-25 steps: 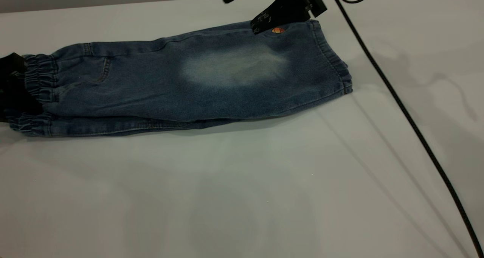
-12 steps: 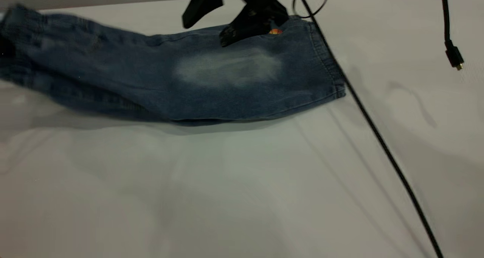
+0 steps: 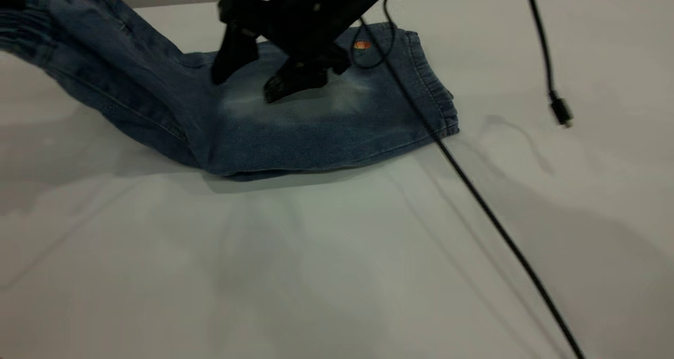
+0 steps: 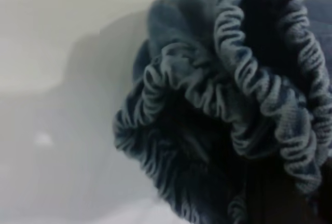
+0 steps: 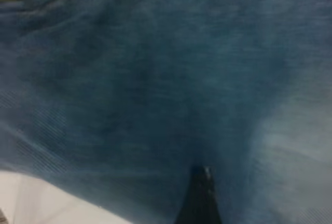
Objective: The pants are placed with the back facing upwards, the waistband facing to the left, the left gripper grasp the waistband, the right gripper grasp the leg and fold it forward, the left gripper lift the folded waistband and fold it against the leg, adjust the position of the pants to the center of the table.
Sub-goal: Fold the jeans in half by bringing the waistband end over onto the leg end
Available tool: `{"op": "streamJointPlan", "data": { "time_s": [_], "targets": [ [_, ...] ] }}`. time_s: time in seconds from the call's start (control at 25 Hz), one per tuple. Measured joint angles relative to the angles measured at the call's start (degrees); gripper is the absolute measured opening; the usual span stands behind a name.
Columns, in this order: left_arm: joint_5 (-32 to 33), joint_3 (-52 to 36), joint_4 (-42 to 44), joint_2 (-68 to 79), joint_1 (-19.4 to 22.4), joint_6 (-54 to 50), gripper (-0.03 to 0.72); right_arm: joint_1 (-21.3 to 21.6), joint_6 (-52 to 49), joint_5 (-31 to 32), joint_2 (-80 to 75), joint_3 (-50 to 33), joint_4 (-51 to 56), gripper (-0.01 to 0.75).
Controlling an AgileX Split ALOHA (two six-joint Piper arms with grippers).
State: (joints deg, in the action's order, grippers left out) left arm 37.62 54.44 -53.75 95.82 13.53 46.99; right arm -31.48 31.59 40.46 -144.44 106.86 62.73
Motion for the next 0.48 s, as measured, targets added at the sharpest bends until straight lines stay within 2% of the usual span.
{"op": "streamJointPlan", "data": {
  "time_s": [0.16, 0.36, 0.48],
  "targets": [
    [-0.19, 0.00, -0.26, -0.08, -5.65, -0.14, 0.156, -1.42, -1.67, 1.51, -3.26, 3.95, -0.18, 0.505],
    [-2.51, 0.00, -0.41, -0.08, -13.24, -1.48, 0.156, -3.01, -1.61, 2.74, -3.92, 4.94, -2.78, 0.505],
    [-3.39, 0.05, -0.41, -0.08, -15.55, -1.48, 0.156, -2.21, -1.68, 6.13, -3.69, 6.53, -6.59, 0.505]
  ]
}}
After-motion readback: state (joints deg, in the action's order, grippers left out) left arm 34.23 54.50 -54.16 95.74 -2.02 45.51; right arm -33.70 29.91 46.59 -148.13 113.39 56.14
